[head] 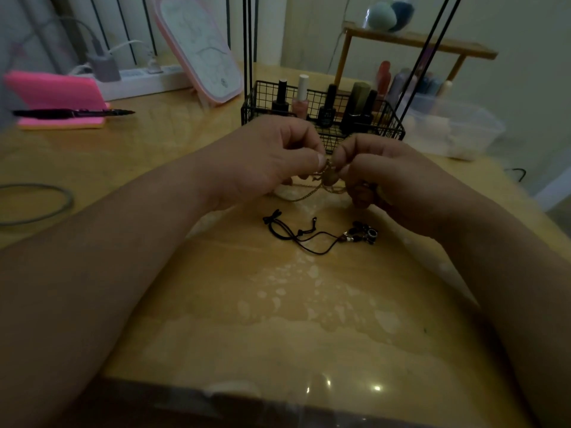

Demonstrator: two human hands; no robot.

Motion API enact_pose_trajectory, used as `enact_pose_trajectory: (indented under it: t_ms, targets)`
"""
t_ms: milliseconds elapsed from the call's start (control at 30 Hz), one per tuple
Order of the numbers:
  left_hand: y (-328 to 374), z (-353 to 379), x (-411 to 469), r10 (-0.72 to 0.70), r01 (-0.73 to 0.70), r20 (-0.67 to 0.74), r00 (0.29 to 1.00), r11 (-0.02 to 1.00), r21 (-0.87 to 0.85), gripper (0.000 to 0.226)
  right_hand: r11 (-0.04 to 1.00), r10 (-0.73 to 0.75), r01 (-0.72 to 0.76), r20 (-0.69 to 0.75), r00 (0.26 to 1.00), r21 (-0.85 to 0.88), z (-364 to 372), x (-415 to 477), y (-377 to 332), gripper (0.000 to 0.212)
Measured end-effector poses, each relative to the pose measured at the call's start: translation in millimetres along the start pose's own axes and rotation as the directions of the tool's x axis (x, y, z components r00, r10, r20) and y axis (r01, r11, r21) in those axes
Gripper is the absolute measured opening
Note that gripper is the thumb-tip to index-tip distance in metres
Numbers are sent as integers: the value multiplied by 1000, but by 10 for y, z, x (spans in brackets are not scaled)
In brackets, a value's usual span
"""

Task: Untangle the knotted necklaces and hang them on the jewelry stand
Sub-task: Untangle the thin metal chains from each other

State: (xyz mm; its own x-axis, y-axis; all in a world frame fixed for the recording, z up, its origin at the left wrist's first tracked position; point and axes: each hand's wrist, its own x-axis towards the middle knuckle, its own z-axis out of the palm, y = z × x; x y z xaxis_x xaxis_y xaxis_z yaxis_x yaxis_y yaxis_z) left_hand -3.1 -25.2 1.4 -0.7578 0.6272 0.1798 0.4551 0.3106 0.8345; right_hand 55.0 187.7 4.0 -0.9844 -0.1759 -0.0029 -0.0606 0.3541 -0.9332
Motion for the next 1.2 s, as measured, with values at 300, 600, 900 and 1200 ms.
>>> enact_pose_trajectory:
  t_ms: [300, 600, 900, 1200]
  targets:
    - [18, -51, -8, 31, -30, -31, 999, 999, 24, 4, 996, -24, 28, 45, 999, -84, -23, -40, -7, 12]
    - [59, -53, -35, 22, -18, 28, 999, 989, -146, 4, 988, -51, 60, 68, 996, -145, -60, -53, -26, 7]
    - [37, -59, -32, -28, 58, 117, 993, 963, -263, 16, 996, -24, 31, 89, 996, -84, -61, -36, -3, 19]
    - [36, -61, -34, -24, 36, 81, 996, 989, -145, 11, 996, -72, 74, 57, 996, -44, -16, -47, -16, 14]
